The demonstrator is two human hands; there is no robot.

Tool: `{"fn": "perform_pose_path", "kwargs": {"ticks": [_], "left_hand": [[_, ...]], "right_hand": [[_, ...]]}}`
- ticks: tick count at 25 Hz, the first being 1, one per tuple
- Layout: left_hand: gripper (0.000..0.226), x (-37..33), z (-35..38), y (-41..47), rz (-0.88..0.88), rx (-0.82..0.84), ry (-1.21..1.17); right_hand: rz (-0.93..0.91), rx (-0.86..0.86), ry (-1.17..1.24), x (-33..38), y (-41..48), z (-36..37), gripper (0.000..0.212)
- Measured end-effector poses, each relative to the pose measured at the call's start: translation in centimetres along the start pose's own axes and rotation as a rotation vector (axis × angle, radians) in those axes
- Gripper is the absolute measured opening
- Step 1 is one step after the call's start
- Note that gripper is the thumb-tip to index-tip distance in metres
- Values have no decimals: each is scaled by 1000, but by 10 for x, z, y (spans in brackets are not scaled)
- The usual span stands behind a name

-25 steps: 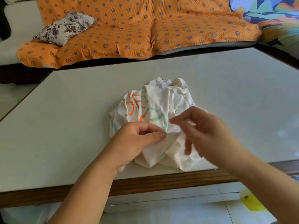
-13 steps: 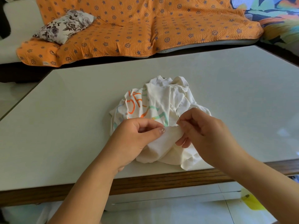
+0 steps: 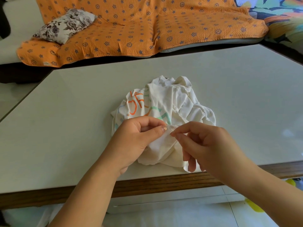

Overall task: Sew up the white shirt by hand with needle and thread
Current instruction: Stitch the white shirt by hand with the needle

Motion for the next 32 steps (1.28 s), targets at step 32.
{"fn": "perform_pose_path", "kwargs": {"ticks": [32], "left_hand": [[18, -10, 20, -6, 203, 23, 253]], "right_hand": [[105, -31, 293, -10, 14, 10, 7]]}}
Point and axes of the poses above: each hand's wrist, its own y-axis towards the middle knuckle, its own z-axis out of the palm, x = y × z, the point moved 9 cm from there along y, towards the middle knuckle, and after that the axes turned 9 degrees about -y, right-handed, at the moved point
